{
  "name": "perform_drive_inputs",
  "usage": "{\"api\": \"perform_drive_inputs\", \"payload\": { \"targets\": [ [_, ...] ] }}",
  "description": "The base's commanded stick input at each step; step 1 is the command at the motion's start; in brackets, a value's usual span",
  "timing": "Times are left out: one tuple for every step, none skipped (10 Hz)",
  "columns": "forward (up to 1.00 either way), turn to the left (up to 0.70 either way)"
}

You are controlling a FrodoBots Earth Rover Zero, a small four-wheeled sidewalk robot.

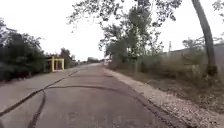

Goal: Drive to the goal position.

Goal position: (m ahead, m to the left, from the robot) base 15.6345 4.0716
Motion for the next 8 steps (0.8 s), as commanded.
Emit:
{"api": "perform_drive_inputs", "payload": {
  "targets": [
    [0.85,0.0],
    [0.85,0.06],
    [0.85,0.34],
    [0.85,0.34],
    [0.85,0.34],
    [0.85,0.34],
    [0.85,0.34],
    [0.85,0.34]
  ]
}}
